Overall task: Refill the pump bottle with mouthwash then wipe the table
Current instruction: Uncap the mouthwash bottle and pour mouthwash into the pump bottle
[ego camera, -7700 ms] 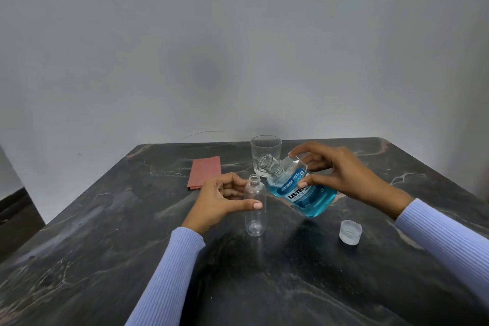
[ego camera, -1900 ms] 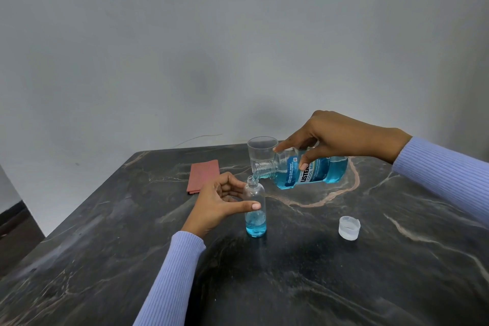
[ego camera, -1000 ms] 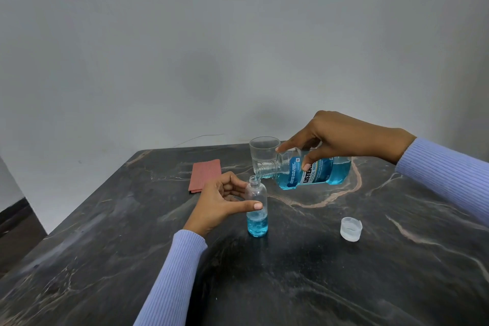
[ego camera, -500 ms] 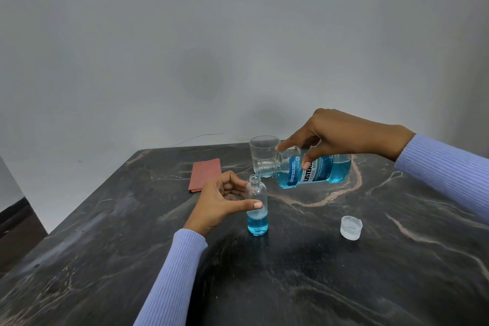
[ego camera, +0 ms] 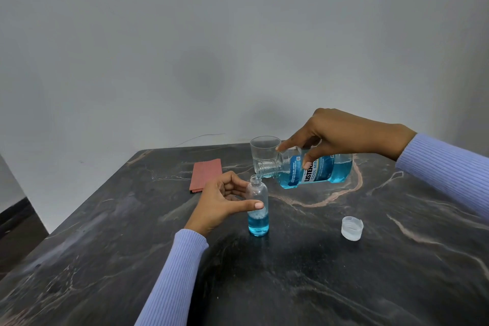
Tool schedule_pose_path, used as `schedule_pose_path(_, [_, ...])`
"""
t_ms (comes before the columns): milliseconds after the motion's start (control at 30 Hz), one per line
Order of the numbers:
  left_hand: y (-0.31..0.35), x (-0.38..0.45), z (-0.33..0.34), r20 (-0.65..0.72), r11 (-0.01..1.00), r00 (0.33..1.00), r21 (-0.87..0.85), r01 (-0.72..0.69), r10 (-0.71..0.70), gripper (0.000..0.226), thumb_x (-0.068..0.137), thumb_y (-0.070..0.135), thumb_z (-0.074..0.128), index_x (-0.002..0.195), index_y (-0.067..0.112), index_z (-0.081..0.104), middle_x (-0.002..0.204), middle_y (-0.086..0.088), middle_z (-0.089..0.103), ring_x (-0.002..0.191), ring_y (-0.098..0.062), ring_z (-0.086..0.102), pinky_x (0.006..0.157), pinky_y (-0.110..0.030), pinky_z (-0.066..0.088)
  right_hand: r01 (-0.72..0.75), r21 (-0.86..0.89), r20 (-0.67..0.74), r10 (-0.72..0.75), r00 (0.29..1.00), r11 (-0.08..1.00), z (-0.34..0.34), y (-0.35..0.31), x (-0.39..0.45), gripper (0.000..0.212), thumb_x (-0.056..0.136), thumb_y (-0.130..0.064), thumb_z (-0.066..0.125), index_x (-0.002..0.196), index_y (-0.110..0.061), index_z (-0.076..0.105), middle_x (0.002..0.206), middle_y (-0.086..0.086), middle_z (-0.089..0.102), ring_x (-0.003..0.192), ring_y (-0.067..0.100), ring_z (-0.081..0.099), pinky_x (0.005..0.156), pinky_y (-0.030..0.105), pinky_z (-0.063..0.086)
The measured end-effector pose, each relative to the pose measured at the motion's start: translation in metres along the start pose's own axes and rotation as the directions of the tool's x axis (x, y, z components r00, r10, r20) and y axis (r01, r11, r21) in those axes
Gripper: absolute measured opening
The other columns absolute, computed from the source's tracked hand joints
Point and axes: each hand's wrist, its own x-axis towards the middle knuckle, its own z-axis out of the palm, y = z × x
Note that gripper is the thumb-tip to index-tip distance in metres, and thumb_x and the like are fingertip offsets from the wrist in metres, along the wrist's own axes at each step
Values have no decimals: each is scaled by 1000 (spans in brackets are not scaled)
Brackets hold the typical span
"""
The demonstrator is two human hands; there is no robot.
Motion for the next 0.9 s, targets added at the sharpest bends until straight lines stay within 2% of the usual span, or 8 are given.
schedule_pose_path(67, [0, 0, 0, 3, 1000, 1000, -3, -1, 1, 46, 50, 24, 87, 87, 7, 64, 83, 4, 75, 76, -8, 70, 67, -15, 53, 3, -4, -6, -3, 1000, 1000, 0, 0, 0, 50, 77, -34, 73, 123, -44, 55, 99, -11, 74, 84, 1, 67, 69, 22, 57])
schedule_pose_path(200, [0, 0, -1, 6, 1000, 1000, -6, 1, -1, 49, 49, 26, 87, 88, 6, 64, 84, 5, 75, 77, -7, 70, 67, -15, 53, 5, -11, -3, -5, 1000, 1000, 0, 1, 1, 50, 77, -35, 73, 124, -43, 55, 97, -11, 74, 84, 1, 67, 69, 27, 57])
schedule_pose_path(467, [0, 0, -1, 6, 1000, 1000, -12, 1, -1, 52, 48, 29, 87, 89, 5, 64, 87, 3, 75, 78, -8, 70, 67, -15, 53, 4, -18, -1, -4, 1000, 1000, -1, 0, 1, 50, 77, -34, 73, 124, -40, 56, 99, -12, 74, 89, -5, 63, 69, 18, 54])
schedule_pose_path(733, [0, -1, -1, 17, 1000, 1000, -9, 1, -1, 43, 51, 25, 87, 86, 12, 65, 86, 8, 75, 78, -6, 70, 66, -13, 52, 7, -22, 2, -7, 1000, 1000, -2, -2, 1, 50, 77, -34, 73, 124, -40, 56, 98, -10, 74, 85, 1, 67, 70, 26, 56])
schedule_pose_path(900, [0, 0, -1, 12, 1000, 1000, -6, 0, 0, 46, 50, 27, 87, 87, 11, 64, 87, 7, 75, 79, -8, 70, 67, -13, 53, 12, -39, 8, -11, 1000, 999, -3, -2, 1, 50, 78, -34, 72, 125, -39, 56, 97, -9, 74, 83, 2, 68, 71, 29, 57])
